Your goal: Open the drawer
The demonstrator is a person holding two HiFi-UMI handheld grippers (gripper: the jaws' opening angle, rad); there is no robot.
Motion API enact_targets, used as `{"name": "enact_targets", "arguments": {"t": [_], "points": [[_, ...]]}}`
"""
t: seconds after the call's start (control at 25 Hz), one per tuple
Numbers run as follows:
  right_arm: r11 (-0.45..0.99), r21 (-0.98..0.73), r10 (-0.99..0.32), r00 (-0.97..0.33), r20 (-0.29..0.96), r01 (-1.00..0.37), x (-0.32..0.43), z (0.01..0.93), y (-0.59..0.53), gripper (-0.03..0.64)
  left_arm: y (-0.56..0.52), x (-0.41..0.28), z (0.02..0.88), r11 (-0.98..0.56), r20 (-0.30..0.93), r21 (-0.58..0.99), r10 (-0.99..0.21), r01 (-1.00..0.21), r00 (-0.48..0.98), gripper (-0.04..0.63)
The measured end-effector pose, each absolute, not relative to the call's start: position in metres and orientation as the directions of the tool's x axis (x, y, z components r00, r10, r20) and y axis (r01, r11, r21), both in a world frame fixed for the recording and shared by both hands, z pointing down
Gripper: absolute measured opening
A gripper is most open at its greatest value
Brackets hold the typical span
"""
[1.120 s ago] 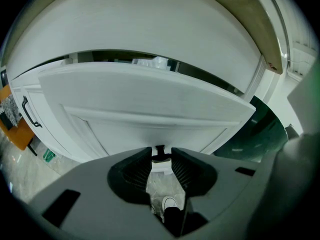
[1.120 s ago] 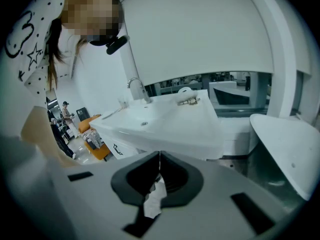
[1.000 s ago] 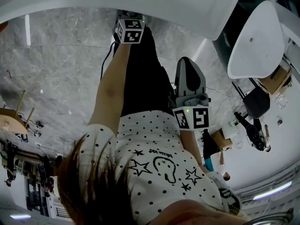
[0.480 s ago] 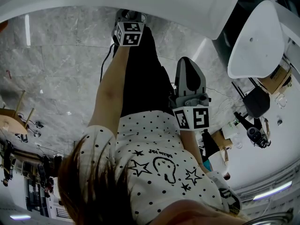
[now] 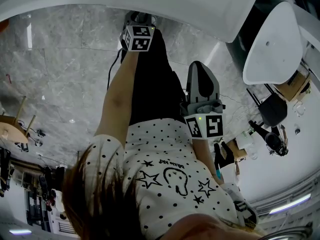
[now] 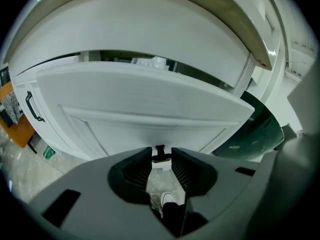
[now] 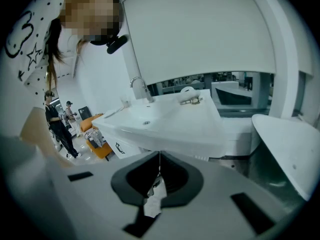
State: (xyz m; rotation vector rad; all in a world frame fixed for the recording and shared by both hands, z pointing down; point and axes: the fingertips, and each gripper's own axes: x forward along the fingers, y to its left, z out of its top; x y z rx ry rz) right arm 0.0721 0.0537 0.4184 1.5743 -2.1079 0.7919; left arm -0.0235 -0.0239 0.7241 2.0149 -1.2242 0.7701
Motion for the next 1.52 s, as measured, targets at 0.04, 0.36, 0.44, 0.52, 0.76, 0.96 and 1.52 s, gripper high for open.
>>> {"name": "enact_targets", "arguments": {"t": [0.04, 0.36, 0.44, 0.52, 0.76, 0.96, 1.52], "points": [[0.21, -0.205, -0.735, -0.292, 0.612, -0.956, 0.072, 0.418, 0.053, 0.015, -0.022, -0.023, 0.724, -0.355, 0.755, 0.226, -0.526, -0.907, 0.393, 0.124], [0.217, -0.198, -0.735, -0.293, 0.611, -0.956, 0.075, 0.415, 0.053, 0.015, -0.006, -0.023, 0.725, -0.354, 0.766, 0.229, -0.509, -0.907, 0.392, 0.124], [0.22, -0.198, -0.733, -0.295, 0.613, -0.955, 0.072, 0.416, 0.055, 0.015, 0.0, -0.026, 0.726, -0.354, 0.768, 0.23, -0.506, -0.906, 0.393, 0.124], [0.223, -0.198, -0.732, -0.298, 0.613, -0.955, 0.072, 0.417, 0.055, 0.015, 0.004, -0.025, 0.727, -0.356, 0.768, 0.232, -0.504, -0.905, 0.395, 0.124], [0.229, -0.201, -0.727, -0.305, 0.615, -0.952, 0.069, 0.42, 0.058, 0.015, 0.01, -0.025, 0.728, -0.357, 0.767, 0.235, -0.503, -0.904, 0.398, 0.124], [0.231, -0.203, -0.725, -0.307, 0.616, -0.952, 0.066, 0.42, 0.061, 0.015, 0.018, -0.026, 0.728, -0.355, 0.77, 0.239, -0.497, -0.904, 0.399, 0.124], [0.226, -0.208, -0.716, -0.307, 0.627, -0.952, 0.064, 0.425, 0.064, 0.015, 0.029, -0.023, 0.73, -0.36, 0.768, 0.258, -0.487, -0.897, 0.416, 0.124]]}}
